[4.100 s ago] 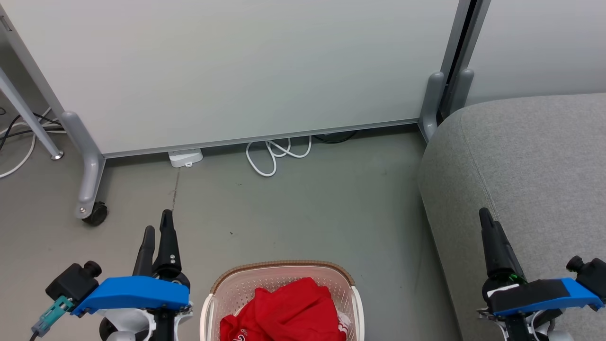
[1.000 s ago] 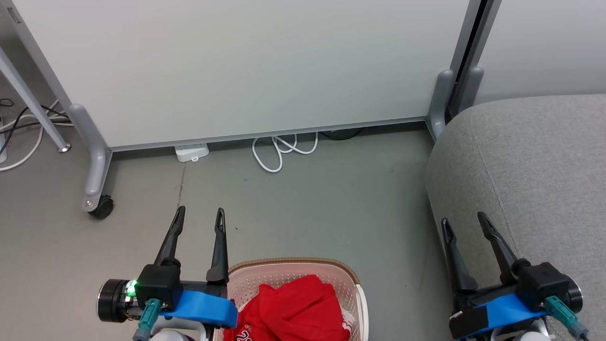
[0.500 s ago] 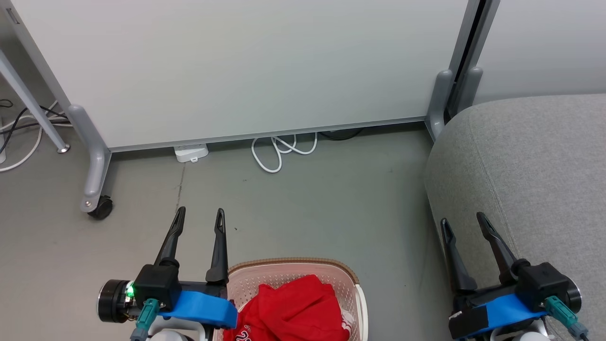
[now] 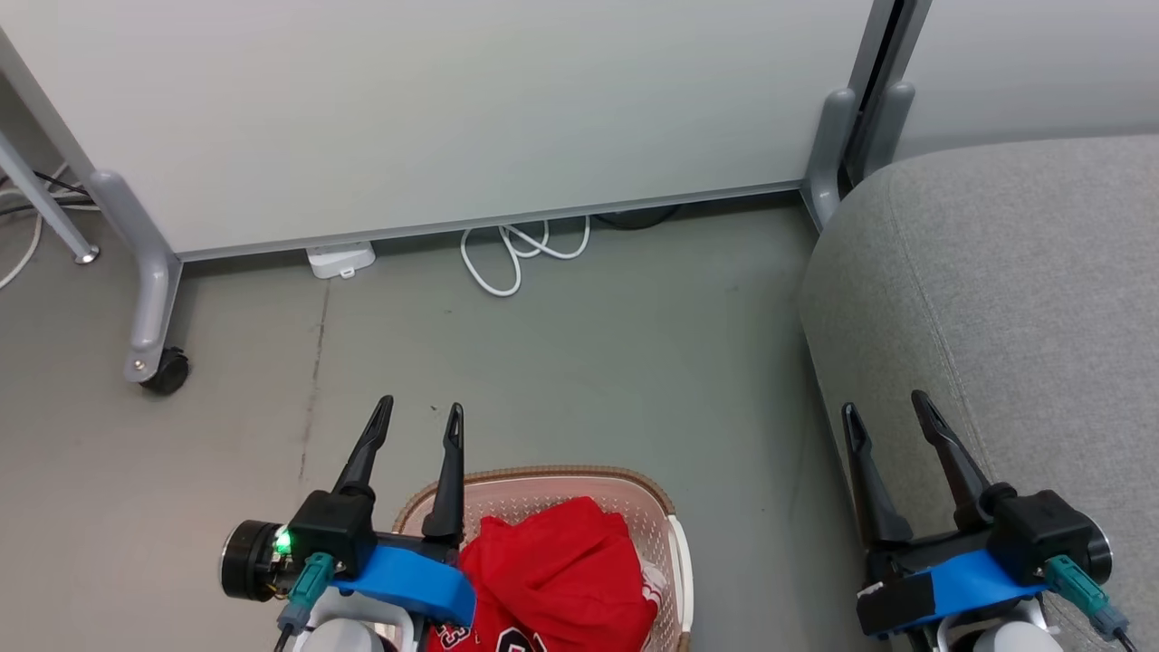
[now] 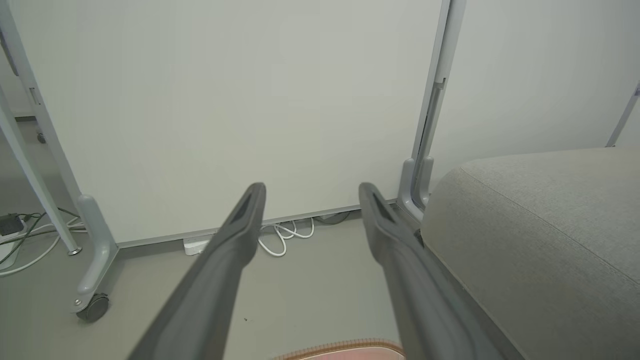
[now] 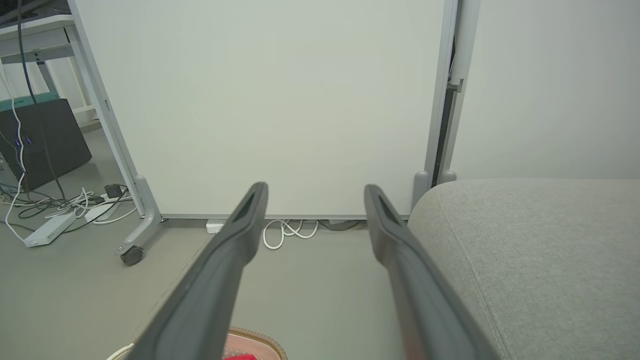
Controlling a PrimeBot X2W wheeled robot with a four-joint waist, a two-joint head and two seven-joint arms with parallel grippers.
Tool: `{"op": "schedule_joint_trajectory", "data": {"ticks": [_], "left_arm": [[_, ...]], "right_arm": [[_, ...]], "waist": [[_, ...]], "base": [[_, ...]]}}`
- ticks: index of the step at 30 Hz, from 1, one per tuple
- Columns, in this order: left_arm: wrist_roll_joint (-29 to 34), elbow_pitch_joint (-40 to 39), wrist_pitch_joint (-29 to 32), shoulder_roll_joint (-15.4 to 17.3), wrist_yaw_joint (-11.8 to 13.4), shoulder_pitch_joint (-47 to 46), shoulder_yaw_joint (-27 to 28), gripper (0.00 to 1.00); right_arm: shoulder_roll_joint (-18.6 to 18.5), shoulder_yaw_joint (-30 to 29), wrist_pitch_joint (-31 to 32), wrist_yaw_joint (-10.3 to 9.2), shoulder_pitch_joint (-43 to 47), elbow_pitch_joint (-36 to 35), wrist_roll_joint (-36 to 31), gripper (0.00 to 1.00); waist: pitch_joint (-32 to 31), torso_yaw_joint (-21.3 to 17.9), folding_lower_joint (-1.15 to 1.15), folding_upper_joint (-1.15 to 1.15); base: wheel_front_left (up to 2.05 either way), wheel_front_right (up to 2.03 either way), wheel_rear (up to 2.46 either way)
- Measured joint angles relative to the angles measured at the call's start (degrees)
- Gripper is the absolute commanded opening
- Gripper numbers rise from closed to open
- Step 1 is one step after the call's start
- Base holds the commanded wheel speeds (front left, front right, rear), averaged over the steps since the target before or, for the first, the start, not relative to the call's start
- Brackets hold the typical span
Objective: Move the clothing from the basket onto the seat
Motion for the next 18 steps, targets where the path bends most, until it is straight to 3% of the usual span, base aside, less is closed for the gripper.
{"op": "schedule_joint_trajectory", "data": {"ticks": [18], "left_arm": [[-0.3, 18.7, -0.1, 0.0, -2.9, -12.4, -5.2, 1.0]], "right_arm": [[0.0, 0.0, 0.0, 0.0, -8.2, -3.1, 1.2, 1.0]], "waist": [[14.7, -3.7, 0.01, 0.0]], "base": [[0.0, 0.0, 0.0]]}}
